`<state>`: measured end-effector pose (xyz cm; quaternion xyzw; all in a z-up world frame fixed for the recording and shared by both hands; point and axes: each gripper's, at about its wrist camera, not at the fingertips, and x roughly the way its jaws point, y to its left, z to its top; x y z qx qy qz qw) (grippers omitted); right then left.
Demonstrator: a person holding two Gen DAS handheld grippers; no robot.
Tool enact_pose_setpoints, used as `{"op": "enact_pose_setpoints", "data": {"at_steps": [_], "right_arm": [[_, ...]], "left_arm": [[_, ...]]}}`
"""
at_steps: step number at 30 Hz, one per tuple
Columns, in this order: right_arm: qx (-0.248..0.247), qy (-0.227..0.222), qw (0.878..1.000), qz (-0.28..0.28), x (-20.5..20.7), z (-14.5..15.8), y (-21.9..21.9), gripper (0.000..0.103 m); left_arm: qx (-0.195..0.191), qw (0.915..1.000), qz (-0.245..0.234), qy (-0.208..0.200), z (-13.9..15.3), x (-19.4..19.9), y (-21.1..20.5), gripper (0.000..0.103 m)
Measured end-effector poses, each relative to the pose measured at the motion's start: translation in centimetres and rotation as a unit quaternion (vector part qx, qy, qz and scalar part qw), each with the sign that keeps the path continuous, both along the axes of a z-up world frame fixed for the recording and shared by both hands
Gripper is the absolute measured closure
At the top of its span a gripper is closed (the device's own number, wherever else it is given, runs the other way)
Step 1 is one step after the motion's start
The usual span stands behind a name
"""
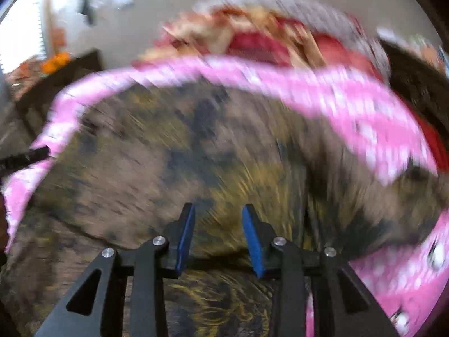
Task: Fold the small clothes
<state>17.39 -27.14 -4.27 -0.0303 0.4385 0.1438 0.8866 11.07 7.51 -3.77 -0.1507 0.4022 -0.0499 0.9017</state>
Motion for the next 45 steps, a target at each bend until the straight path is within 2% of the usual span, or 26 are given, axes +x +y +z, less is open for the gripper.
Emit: {"op": "enact_pose_setpoints", "data": {"at_steps": [1,2,3,4,9,14,16,21,26,31,35,37,40,42,44,45], "right_arm": [[0.006,0.02,1.0,-0.009,0.3,-1.2,-0.3,0.063],[0.026,0.004,1.0,-0.007,-0.1,-1.0,-0.7,0.059],[0.034,0.007,0.999,-0.003,-0.1,-0.8,-0.8,0.051],[0.039,0.009,0.999,0.002,-0.1,-0.8,-0.8,0.042],[-0.002,0.004,0.999,0.034,-0.4,-0.9,1.3,0.021],[-0.029,0.004,0.999,0.038,-0.4,-1.4,1.9,0.016],[-0.045,0.001,0.998,0.034,-0.4,-1.6,2.2,0.008],[-0.073,-0.001,0.997,0.017,-0.3,-1.8,2.6,0.0],[-0.069,0.006,0.998,0.013,0.0,-2.0,2.4,0.0],[-0.042,0.018,0.999,0.014,0.4,-2.1,1.8,0.0],[-0.065,0.021,0.998,0.01,0.3,-1.7,2.4,0.003],[-0.069,0.008,0.998,0.004,-0.2,-0.3,3.0,0.01],[-0.063,-0.045,0.997,0.009,-0.7,2.6,4.6,0.01],[-0.056,-0.066,0.996,0.016,-0.3,3.8,5.5,0.01],[-0.038,-0.061,0.997,0.017,0.9,3.8,5.9,0.01],[-0.022,-0.044,0.999,0.02,1.9,3.1,5.9,0.01]], "left_arm": [[0.005,0.9999,0.004,0.01,-1.0,0.3,0.0,0.088],[0.008,0.9999,0.008,0.009,-2.2,0.3,0.0,0.089],[0.01,0.9999,0.007,-0.011,-2.5,-0.2,-0.2,0.089],[0.009,0.9998,0.008,-0.013,-2.4,-0.2,-0.2,0.089],[0.007,0.9999,0.007,-0.012,-2.5,0.0,-0.6,0.089],[0.005,0.9999,0.008,-0.012,-2.5,0.2,-0.8,0.089],[0.003,0.9999,0.008,-0.013,-2.6,0.1,-0.8,0.089],[-0.003,0.9999,0.007,-0.014,-2.5,-0.2,0.0,0.089],[-0.004,0.9999,0.007,-0.014,-2.6,-0.2,0.1,0.089],[-0.009,0.9998,0.007,-0.015,-2.5,-0.2,0.1,0.089],[-0.016,0.9997,0.007,-0.015,-2.6,-0.2,0.4,0.089],[-0.018,0.9997,0.008,-0.015,-2.7,-0.3,0.4,0.089],[-0.014,0.9998,0.008,-0.015,-2.7,-0.3,0.4,0.089],[-0.015,0.9997,0.008,-0.015,-2.7,-0.3,0.4,0.089],[-0.016,0.9997,0.008,-0.015,-2.7,-0.4,0.4,0.089],[-0.016,0.9997,0.008,-0.015,-2.7,-0.4,0.4,0.089]]}}
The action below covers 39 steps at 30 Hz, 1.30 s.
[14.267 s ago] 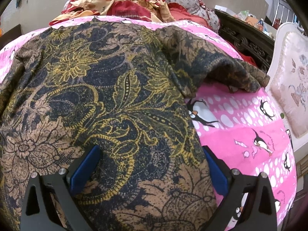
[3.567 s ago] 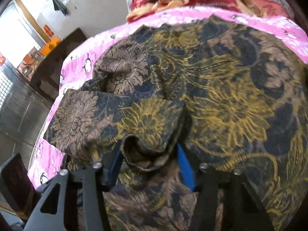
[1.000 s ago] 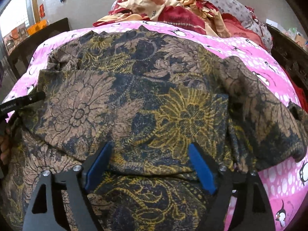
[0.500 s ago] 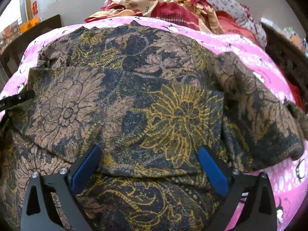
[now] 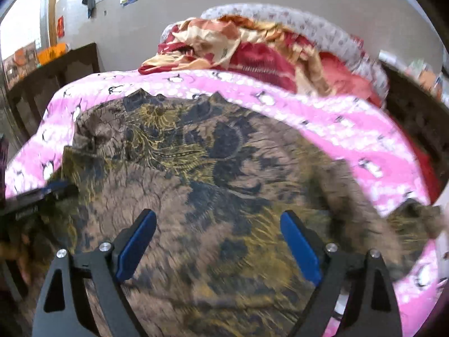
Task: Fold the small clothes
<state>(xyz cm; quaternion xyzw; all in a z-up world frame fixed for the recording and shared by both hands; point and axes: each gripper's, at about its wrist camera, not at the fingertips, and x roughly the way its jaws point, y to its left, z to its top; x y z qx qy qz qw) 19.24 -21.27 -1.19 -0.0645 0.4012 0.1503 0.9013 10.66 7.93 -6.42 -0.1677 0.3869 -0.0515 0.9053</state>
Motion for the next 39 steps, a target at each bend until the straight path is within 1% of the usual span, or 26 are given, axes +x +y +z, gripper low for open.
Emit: {"op": "enact_pose_setpoints", "data": {"at_steps": [1,2,3,5,6,8,9,10,13,15,16,17,18,19,20,22,23,25,27,30,35,39], "right_arm": [[0.013,0.02,1.0,0.002,0.8,-1.0,-0.2,0.01],[0.02,0.056,0.998,-0.001,2.0,-2.7,-0.5,0.01],[0.008,0.088,0.996,-0.014,2.8,-4.4,-0.8,0.009],[0.013,0.064,0.998,0.0,2.2,-4.6,-0.9,0.002],[0.007,0.076,0.997,0.006,2.0,-4.8,-0.5,0.0],[-0.014,0.084,0.996,0.012,1.4,-4.7,-0.1,0.001],[-0.019,0.085,0.996,0.009,0.9,-4.1,0.0,0.007],[-0.013,0.081,0.997,0.009,0.3,-3.7,0.0,0.009],[0.022,0.058,0.998,0.004,-2.4,-2.4,-0.5,0.009],[0.014,0.06,0.998,-0.002,-3.3,-3.3,-0.7,0.006],[0.007,0.068,0.998,-0.005,-3.3,-4.2,-0.9,0.005],[0.011,0.065,0.998,-0.002,-3.8,-4.9,-1.7,0.004],[0.02,0.057,0.998,0.003,-3.9,-4.7,-1.7,0.001],[0.019,0.06,0.998,0.005,-3.7,-4.7,-1.7,0.0],[0.01,0.059,0.998,0.007,-3.8,-4.8,-1.4,0.0],[0.002,0.056,0.998,0.007,-4.0,-4.9,-0.9,0.0],[0.004,0.056,0.998,0.007,-3.9,-4.9,-1.1,0.0],[0.013,0.056,0.998,0.008,-3.9,-4.9,-1.3,0.0],[0.017,0.056,0.998,0.008,-3.9,-4.8,-1.4,0.0],[0.013,0.055,0.998,0.009,-3.9,-4.8,-1.6,0.0],[0.014,0.055,0.998,0.009,-3.7,-4.9,-1.5,0.0],[0.013,0.055,0.998,0.009,-3.8,-4.9,-1.5,0.0]], "left_arm": [[0.0,1.0,0.0,0.0,0.0,0.0,0.0,0.089],[-0.002,1.0,0.0,0.0,0.0,0.0,0.0,0.089],[-0.002,1.0,0.0,0.0,0.0,0.0,0.0,0.089],[-0.004,1.0,0.0,0.0,0.0,0.1,0.1,0.089],[-0.006,1.0,0.0,0.0,0.0,0.1,0.1,0.089],[-0.006,1.0,0.0,0.0,0.0,0.1,0.2,0.089],[-0.007,1.0,0.001,0.0,0.0,0.1,0.2,0.089],[-0.008,1.0,0.0,0.0,0.0,0.1,0.2,0.089],[-0.006,1.0,0.001,0.0,0.0,0.1,0.2,0.089],[0.0,1.0,0.001,0.001,0.1,0.2,0.0,0.089],[0.007,1.0,0.001,0.001,0.2,0.1,-0.2,0.089],[0.017,0.9998,0.002,0.002,0.2,0.2,-0.5,0.089],[0.026,0.9997,0.001,0.003,0.3,0.3,-0.8,0.087],[0.034,0.9994,-0.003,0.004,0.4,0.3,-1.1,0.082],[0.043,0.999,-0.009,0.005,0.4,0.5,-1.6,0.079],[0.066,0.9976,-0.021,0.006,0.5,0.6,-2.5,0.065],[0.081,0.9962,-0.028,0.008,0.6,0.7,-3.2,0.062],[0.116,0.9924,-0.04,0.013,0.6,0.9,-4.4,0.049],[0.156,0.9865,-0.048,0.018,0.5,0.9,-5.7,0.044],[0.179,0.9827,-0.045,0.02,0.6,1.0,-6.2,0.041],[0.162,0.9854,-0.048,0.021,0.6,0.9,-5.7,0.039],[0.169,0.9842,-0.048,0.021,0.5,0.8,-5.9,0.039]]}}
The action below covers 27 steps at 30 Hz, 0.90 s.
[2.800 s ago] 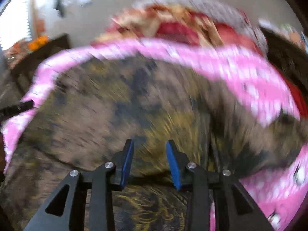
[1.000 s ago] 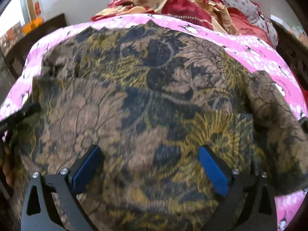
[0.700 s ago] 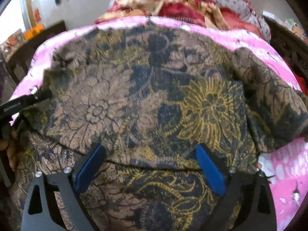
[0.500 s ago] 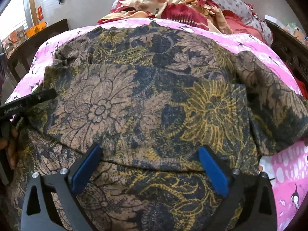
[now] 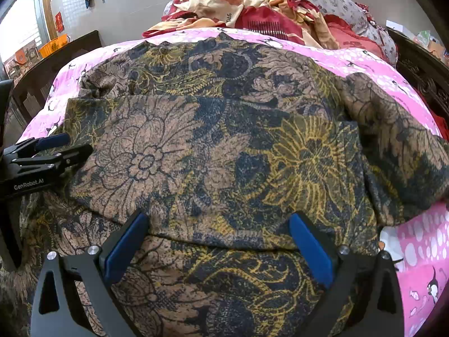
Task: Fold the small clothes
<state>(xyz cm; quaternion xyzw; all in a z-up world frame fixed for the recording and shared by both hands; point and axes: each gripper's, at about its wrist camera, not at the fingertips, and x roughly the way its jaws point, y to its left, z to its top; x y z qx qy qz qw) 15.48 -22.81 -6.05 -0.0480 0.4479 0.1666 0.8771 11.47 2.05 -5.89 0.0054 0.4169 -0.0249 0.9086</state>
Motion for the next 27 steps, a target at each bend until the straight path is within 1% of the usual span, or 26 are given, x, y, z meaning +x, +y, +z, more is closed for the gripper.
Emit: {"op": "enact_pose_setpoints", "data": {"at_steps": [27], "right_arm": [[0.008,0.001,1.0,0.001,0.12,-0.08,-0.23,0.0]], "left_arm": [[-0.002,1.0,0.0,0.0,0.05,0.09,0.02,0.038]]}}
